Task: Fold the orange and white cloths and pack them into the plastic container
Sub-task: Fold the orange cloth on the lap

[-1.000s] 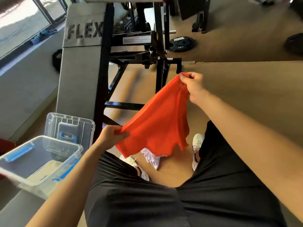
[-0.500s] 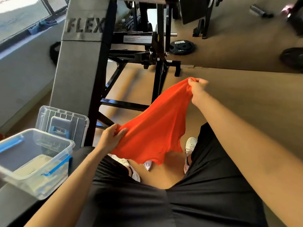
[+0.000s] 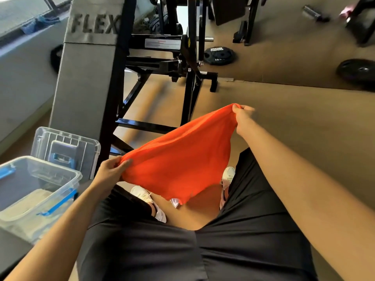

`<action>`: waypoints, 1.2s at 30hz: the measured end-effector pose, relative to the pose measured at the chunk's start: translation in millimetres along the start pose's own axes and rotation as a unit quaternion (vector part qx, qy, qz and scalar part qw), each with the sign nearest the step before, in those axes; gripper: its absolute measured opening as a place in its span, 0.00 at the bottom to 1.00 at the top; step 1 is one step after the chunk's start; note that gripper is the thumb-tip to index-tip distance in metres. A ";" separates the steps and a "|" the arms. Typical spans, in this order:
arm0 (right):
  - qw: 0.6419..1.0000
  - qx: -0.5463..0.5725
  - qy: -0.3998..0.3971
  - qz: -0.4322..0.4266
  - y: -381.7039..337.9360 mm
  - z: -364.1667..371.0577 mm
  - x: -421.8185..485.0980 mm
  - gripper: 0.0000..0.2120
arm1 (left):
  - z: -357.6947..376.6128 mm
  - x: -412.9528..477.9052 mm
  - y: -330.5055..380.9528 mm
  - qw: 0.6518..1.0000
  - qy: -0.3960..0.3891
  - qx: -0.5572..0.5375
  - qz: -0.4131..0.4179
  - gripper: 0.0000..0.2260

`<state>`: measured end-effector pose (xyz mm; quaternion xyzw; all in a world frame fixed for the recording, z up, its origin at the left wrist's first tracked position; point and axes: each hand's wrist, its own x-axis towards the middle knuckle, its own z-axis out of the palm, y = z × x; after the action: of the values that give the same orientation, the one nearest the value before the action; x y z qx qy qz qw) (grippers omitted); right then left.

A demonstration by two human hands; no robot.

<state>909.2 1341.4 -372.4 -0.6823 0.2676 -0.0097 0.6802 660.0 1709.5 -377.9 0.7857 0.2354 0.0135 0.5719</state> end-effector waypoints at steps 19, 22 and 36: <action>0.974 0.016 -0.213 -0.081 61.8 -0.9 -164.4 0.08 | 101.0 -38.2 68.1 0.968 -0.009 -0.212 -0.137 0.08; 0.961 -0.006 -0.252 -0.115 73.9 -1.3 -191.4 0.07 | 115.8 -46.5 59.5 0.963 -0.015 -0.219 -0.154 0.10; 0.890 -0.157 -0.302 -0.304 101.2 -22.2 -219.1 0.14 | 133.3 -85.8 42.0 0.914 -0.048 -0.335 -0.224 0.11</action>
<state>677.5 1410.8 -388.3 -0.7980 -0.1735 0.0330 0.5762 637.3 1547.5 -364.7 0.4747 0.3591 -0.0741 0.8002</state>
